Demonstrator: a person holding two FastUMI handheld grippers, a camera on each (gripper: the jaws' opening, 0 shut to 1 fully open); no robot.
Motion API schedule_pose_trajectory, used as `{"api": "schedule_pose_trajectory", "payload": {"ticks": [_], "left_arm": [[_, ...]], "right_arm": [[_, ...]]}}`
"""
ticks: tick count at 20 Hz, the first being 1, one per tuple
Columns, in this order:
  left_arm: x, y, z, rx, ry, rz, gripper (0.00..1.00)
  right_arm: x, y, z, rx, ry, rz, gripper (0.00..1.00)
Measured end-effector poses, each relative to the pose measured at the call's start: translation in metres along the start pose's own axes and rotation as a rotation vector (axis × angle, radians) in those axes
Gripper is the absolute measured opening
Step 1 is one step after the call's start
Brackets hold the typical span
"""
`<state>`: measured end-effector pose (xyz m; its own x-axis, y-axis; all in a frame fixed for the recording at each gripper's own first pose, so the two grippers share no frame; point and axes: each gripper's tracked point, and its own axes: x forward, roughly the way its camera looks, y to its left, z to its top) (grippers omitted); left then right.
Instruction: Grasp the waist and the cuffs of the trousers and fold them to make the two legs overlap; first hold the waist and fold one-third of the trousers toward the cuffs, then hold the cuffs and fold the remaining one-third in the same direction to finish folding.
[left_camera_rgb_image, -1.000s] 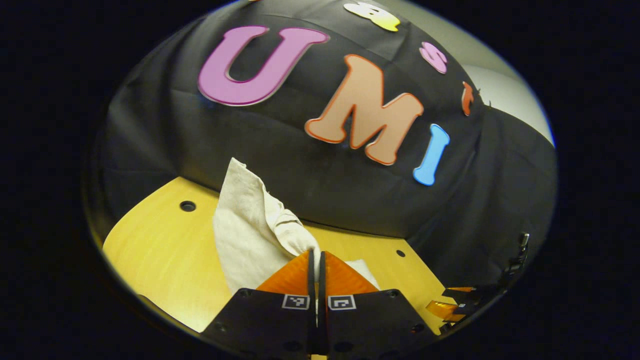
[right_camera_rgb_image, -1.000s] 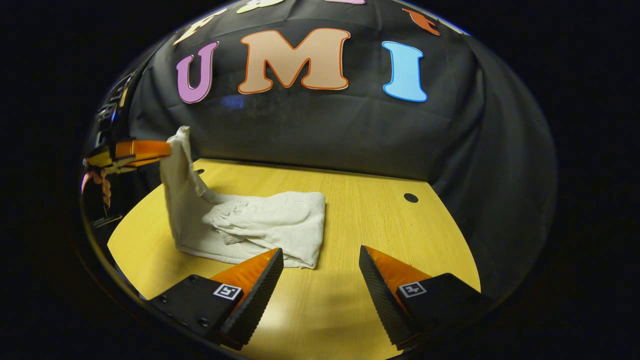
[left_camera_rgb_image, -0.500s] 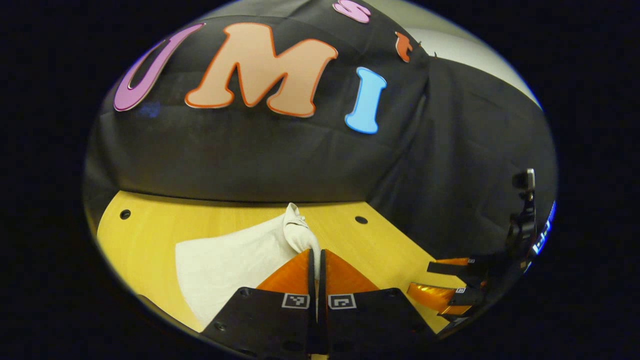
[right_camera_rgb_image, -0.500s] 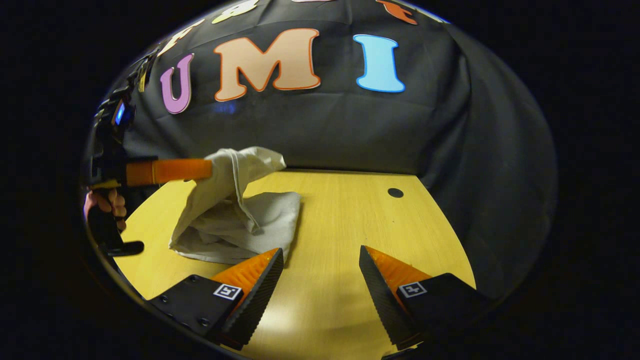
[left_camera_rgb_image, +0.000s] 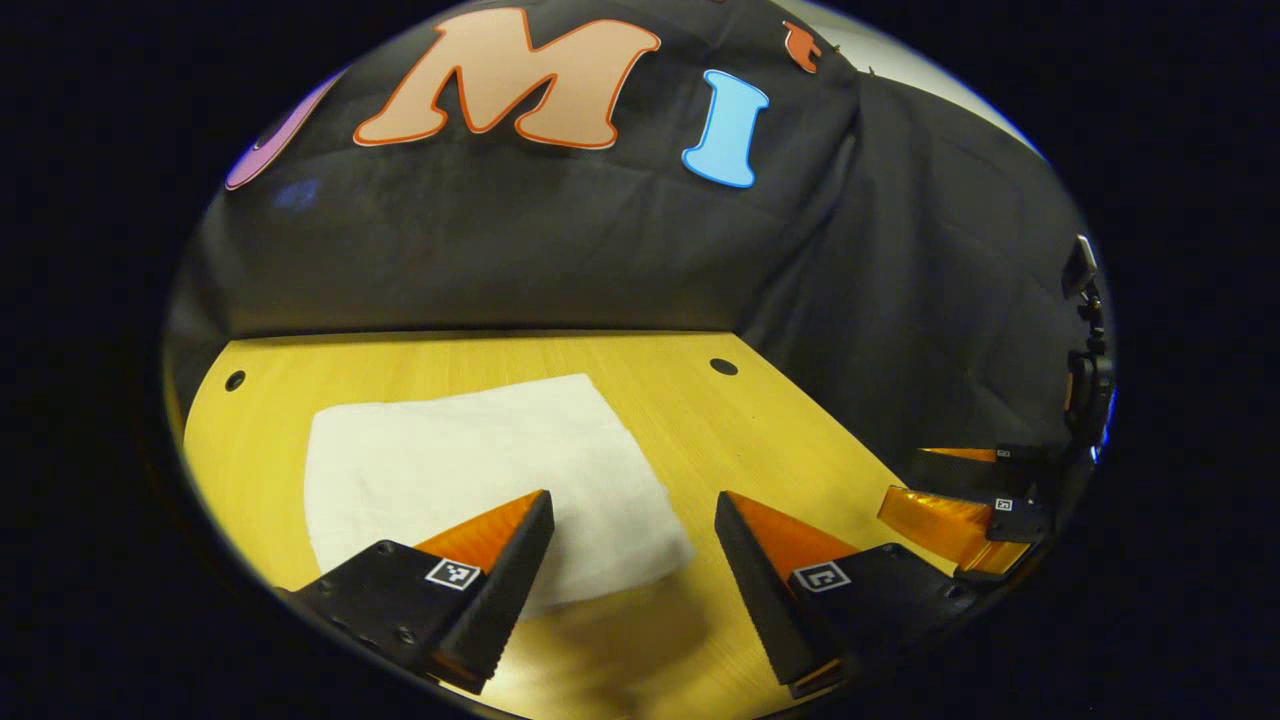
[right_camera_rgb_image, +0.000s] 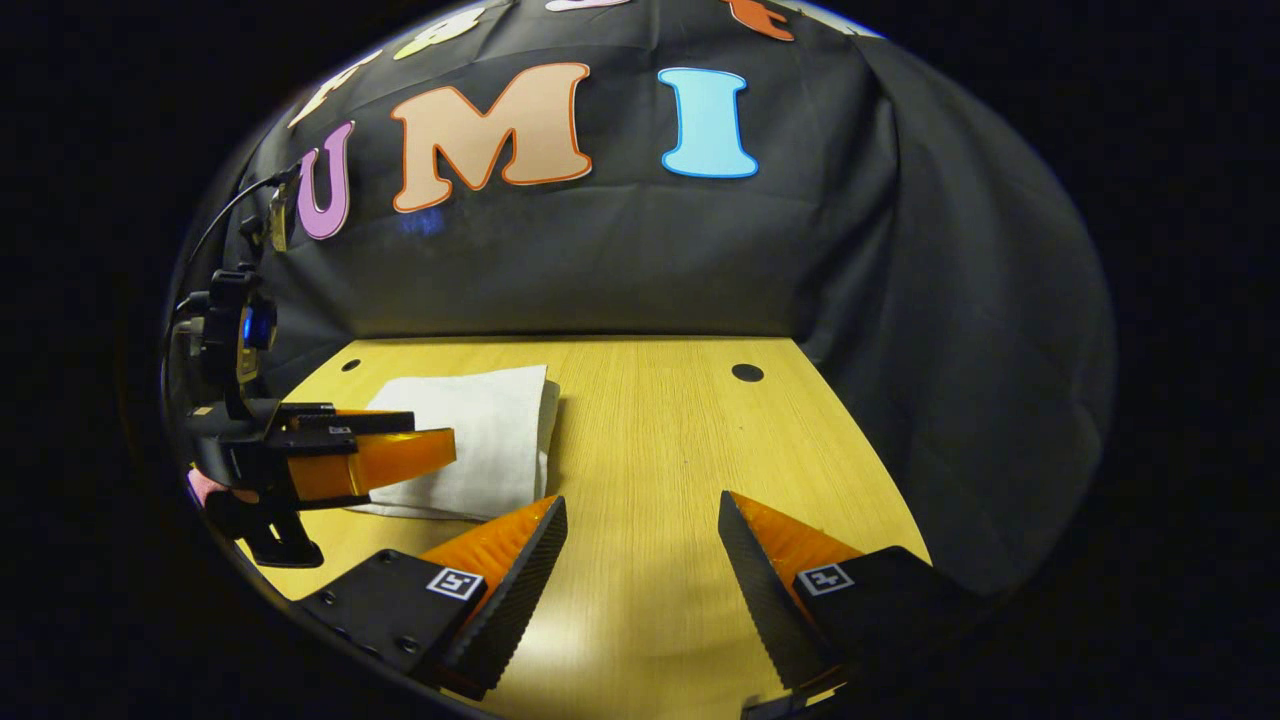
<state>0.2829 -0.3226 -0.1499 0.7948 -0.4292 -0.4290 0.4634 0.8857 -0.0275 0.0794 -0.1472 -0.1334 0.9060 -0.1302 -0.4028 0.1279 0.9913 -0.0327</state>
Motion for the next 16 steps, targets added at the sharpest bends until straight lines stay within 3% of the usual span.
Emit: {"api": "schedule_pose_trajectory", "payload": {"ticks": [9, 16], "left_arm": [[-0.101, 0.069, 0.014, 0.023, -0.062, 0.148, 0.95], [-0.18, 0.121, 0.015, -0.039, -0.136, 0.26, 0.94]], "right_arm": [[-0.024, 0.044, 0.027, 0.056, -0.093, 0.05, 0.97], [-0.055, 0.076, 0.051, 0.043, -0.203, 0.061, 0.94]]}}
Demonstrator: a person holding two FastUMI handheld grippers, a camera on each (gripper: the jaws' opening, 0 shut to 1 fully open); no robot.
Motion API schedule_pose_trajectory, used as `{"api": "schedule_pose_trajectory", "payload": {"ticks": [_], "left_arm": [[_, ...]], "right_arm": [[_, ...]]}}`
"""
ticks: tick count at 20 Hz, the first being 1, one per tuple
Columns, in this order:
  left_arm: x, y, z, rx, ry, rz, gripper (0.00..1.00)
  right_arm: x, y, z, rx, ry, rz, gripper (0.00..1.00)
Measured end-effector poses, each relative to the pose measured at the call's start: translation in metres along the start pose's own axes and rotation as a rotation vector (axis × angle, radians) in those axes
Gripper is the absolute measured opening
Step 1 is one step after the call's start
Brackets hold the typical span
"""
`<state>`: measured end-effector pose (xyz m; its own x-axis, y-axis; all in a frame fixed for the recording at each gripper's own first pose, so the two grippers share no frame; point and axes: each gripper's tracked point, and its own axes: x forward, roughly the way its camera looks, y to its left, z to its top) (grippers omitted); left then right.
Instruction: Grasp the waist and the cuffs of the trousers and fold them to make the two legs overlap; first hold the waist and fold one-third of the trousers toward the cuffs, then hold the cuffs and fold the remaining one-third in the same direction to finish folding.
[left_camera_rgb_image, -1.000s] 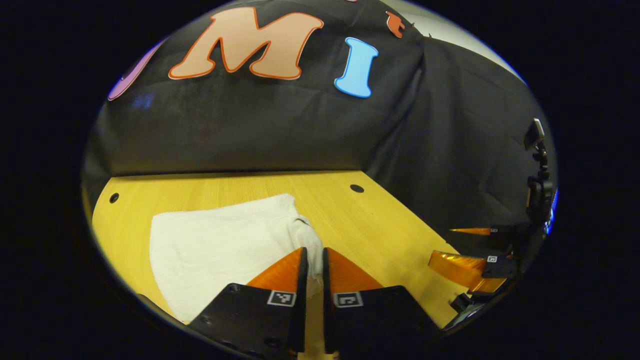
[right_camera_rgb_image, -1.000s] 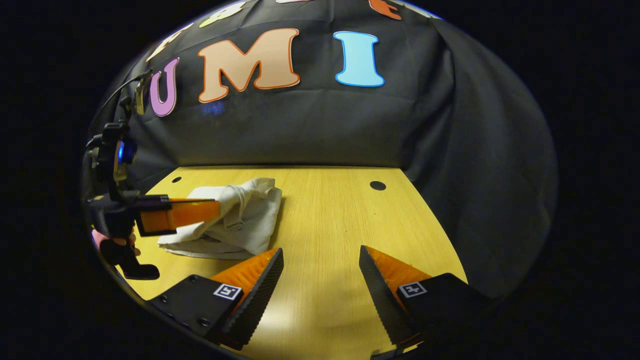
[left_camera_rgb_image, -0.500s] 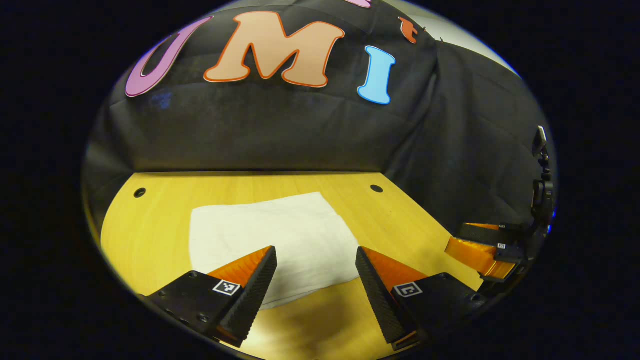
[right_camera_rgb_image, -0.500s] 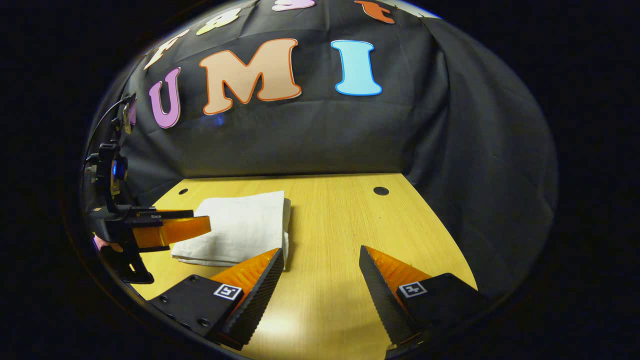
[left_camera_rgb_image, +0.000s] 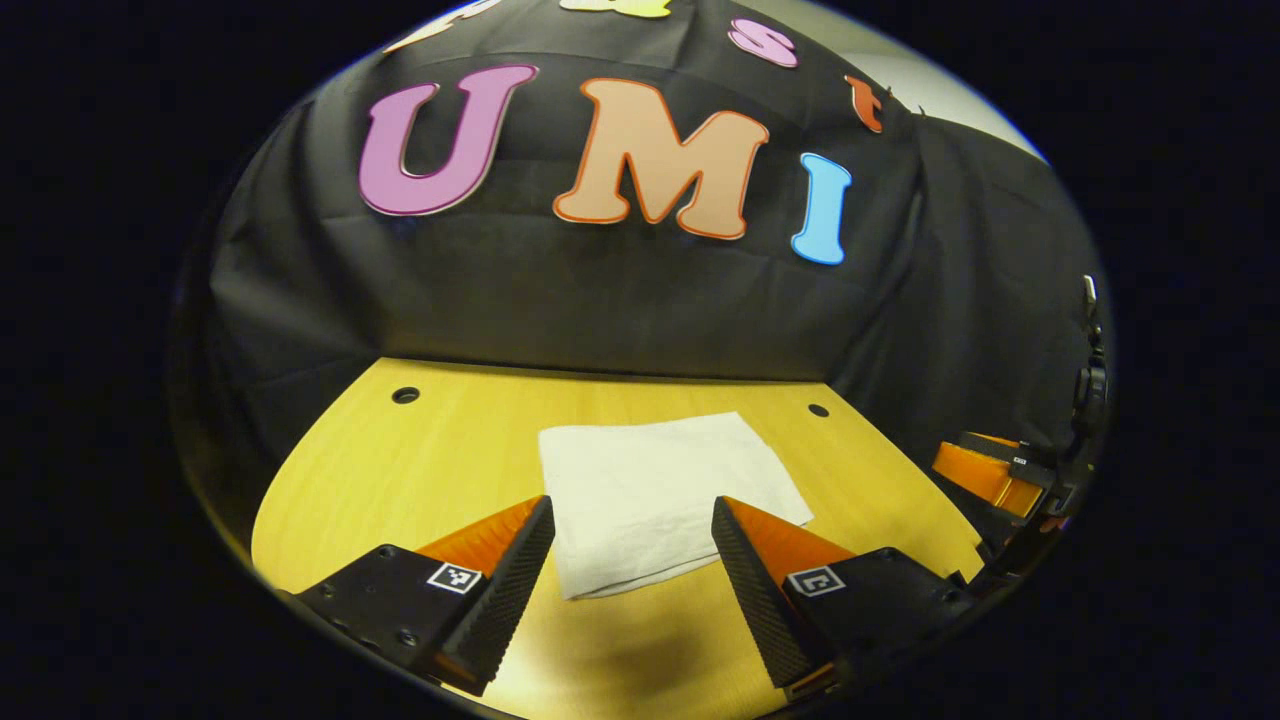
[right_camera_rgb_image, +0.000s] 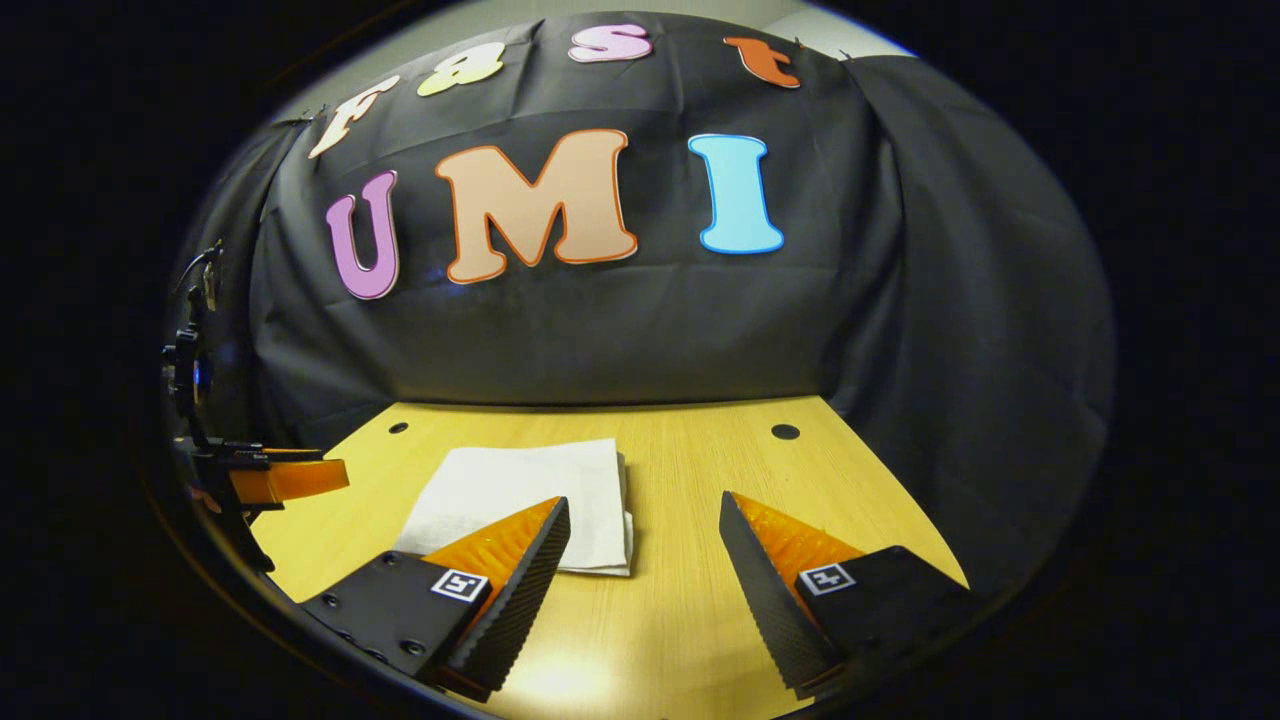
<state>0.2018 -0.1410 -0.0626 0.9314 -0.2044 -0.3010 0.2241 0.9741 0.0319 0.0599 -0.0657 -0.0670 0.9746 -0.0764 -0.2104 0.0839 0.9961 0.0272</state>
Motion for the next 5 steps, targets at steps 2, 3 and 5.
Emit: {"api": "schedule_pose_trajectory", "payload": {"ticks": [2, 3, 5], "left_arm": [[-0.014, 0.016, -0.004, 0.018, 0.001, 0.022, 0.94], [-0.02, 0.024, -0.009, 0.027, 0.009, 0.035, 0.94], [-0.03, 0.037, -0.018, 0.03, 0.019, 0.05, 0.95]], "right_arm": [[-0.009, 0.012, 0.0, 0.003, -0.013, 0.01, 0.94], [-0.012, 0.016, -0.001, -0.001, -0.018, 0.007, 0.97], [-0.02, 0.022, -0.003, -0.011, -0.025, 0.0, 0.94]]}}
